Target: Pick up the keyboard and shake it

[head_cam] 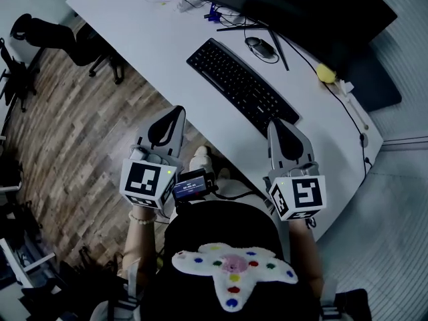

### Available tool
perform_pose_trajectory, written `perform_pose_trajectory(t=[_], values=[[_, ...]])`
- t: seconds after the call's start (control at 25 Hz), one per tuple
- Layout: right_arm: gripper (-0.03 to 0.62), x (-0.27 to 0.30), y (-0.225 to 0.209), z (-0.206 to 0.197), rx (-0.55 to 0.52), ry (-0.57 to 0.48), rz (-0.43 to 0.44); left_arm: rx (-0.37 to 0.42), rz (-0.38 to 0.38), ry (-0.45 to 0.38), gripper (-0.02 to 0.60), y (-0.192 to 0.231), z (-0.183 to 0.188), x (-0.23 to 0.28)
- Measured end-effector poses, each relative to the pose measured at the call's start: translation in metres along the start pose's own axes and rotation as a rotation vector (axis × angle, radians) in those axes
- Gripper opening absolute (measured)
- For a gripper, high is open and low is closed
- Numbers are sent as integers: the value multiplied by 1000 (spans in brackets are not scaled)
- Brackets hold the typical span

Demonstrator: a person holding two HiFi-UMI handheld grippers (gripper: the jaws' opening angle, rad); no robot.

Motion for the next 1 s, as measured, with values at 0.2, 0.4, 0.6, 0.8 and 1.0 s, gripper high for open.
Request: perform_pose_trajectory(t=[0.2, 0.4, 0.6, 0.8, 1.0], values=[[41, 5, -15, 2, 27, 2, -56, -34, -15, 1, 17, 16, 3, 28], [41, 13, -29, -2, 67, 24, -106, -76, -55, 35, 17, 35, 2, 60], [41, 24, -36, -4, 87, 48, -127, -95, -141, 94, 18, 46, -4, 94], [41, 35, -45, -12, 132, 91, -183, -112, -147, 128, 31, 74, -15, 134], [41, 49, -49, -18, 154, 131, -227, -111, -206, 183, 123, 94, -32, 174]])
Point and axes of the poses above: the fingertips, and each gripper's own axes: x forward along the fingers, y to its left, z out of its top, the point moved 1 cm from there along -x, backward along the fingers, and after that the axes turned 6 degrees about y, right-handed, at the moved point
